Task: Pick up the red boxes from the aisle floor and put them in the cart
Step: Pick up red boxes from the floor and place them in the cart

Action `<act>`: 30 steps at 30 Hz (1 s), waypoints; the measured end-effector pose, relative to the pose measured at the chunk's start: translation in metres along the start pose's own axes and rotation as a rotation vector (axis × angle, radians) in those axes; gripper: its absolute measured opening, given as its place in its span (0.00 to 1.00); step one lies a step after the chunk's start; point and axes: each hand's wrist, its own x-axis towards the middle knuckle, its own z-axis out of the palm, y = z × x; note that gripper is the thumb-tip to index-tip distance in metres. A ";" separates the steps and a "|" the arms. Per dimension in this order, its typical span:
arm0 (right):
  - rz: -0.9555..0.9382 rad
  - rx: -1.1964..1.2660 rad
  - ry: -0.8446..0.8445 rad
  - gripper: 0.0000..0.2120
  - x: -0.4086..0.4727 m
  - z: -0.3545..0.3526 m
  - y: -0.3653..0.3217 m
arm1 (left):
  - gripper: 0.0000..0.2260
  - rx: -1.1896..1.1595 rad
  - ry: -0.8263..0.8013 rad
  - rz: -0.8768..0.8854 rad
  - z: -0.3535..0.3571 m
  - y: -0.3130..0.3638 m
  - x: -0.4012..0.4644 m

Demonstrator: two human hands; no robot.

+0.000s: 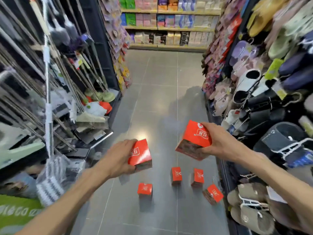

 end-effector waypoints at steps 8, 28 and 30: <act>-0.222 0.071 0.014 0.37 -0.023 -0.174 -0.121 | 0.31 -0.029 0.082 -0.088 -0.203 0.054 -0.086; -1.152 0.082 -0.397 0.36 -0.148 -0.113 -0.461 | 0.39 -0.093 0.560 -1.061 -0.221 0.185 -0.561; -1.245 0.081 -0.467 0.36 -0.197 -0.087 -0.507 | 0.39 -0.106 0.622 -1.177 -0.200 0.216 -0.636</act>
